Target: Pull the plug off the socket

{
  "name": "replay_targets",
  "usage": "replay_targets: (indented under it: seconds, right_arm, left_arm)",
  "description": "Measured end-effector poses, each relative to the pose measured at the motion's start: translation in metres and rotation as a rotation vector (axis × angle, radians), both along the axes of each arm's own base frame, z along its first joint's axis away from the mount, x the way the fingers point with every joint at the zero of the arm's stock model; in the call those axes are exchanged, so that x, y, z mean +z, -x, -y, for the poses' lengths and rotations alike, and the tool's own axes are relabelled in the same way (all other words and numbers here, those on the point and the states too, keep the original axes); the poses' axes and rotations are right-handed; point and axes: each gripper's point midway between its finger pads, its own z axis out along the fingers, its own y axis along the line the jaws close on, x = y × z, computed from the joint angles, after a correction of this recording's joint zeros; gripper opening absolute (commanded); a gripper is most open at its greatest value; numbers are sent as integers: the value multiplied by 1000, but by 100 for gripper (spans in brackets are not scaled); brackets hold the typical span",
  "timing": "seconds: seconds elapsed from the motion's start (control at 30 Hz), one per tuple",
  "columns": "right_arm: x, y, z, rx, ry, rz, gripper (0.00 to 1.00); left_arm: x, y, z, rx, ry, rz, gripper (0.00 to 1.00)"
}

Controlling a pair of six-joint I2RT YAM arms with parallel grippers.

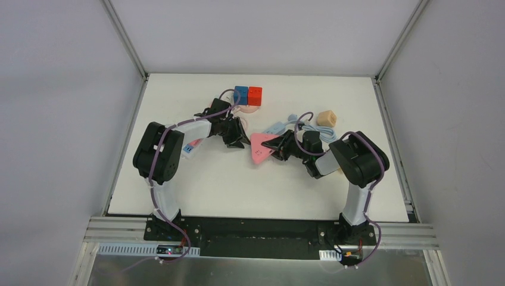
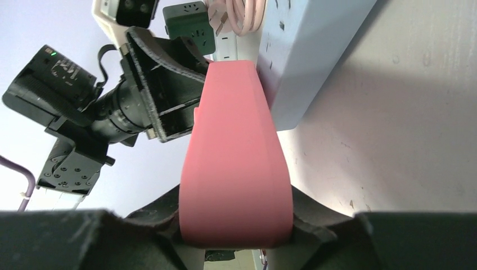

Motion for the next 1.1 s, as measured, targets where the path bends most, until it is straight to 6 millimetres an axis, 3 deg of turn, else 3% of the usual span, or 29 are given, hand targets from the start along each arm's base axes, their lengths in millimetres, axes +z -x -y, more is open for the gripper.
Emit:
replay_targets:
  seconds: [0.1,0.47,0.9,1.1]
  right_arm:
    - [0,0,-1,7,-15,5,0]
    - [1,2,0,5,-90,3,0]
    - [5,-1,2,-27,-161,-115,0]
    - [3,2,1,2,-115,-62,0]
  left_arm:
    - [-9,0,2,-2,3,-23,35]
    - [-11,-2,5,-7,12,-38,26]
    - [-12,0,5,-31,-74,-39,26]
    - [-13,1,4,-33,-98,-53,26]
